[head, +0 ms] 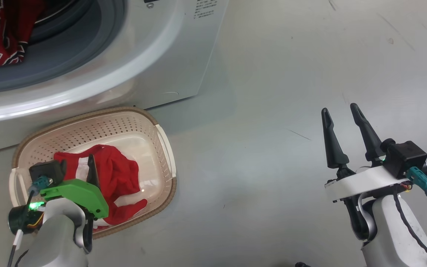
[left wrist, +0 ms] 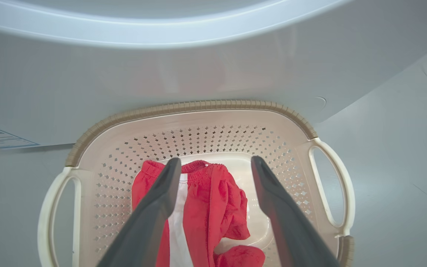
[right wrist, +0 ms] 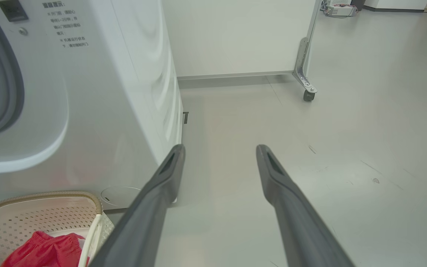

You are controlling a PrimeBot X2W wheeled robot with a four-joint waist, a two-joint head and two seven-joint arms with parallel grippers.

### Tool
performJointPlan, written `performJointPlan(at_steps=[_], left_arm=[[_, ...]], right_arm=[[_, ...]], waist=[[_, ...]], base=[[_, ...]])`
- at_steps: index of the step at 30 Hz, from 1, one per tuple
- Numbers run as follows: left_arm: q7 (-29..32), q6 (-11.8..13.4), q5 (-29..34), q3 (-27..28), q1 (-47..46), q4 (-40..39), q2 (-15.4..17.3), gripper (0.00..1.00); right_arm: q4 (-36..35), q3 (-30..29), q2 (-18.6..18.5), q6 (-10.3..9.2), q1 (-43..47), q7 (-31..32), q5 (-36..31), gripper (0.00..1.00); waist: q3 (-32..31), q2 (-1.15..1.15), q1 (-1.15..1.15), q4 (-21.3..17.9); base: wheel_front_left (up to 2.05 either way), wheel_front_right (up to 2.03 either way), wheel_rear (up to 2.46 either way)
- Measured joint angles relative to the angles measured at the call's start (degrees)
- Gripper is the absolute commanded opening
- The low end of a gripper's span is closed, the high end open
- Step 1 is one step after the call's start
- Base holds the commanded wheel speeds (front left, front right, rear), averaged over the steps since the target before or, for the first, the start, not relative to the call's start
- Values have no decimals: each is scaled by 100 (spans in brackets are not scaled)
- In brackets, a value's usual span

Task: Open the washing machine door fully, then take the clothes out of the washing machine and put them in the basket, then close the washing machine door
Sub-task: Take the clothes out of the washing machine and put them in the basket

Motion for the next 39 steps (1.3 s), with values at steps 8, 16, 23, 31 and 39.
performJointPlan(at_steps=[8, 16, 23, 31, 39], left_arm=[[-312, -112, 78, -100, -5, 47, -18, 100], [-423, -162, 193, -148, -5, -398, -40, 100], [-437, -149, 366, -127, 63, -1215, -64, 100], [-437, -73, 497, -98, 554, -2017, -77, 100], [-437, 4, 549, -129, 1131, -2611, -81, 100]], right_arm=[[49, -102, -7, 0, 26, 0, -13, 100], [105, -157, -73, 0, 167, 0, -134, 100], [154, -223, -123, -9, 398, 0, -218, 100], [167, -265, -186, -19, 608, 0, -307, 100], [157, -308, -192, -113, 854, 0, -365, 100]], waist=[[-267, 0, 0, 176], [-614, 0, 0, 420], [-1024, 0, 0, 674], [-1446, 0, 0, 890], [-1811, 0, 0, 1058]], base=[[0, 0, 0], [0, 0, 0], [0, 0, 0], [0, 0, 0], [0, 0, 0]])
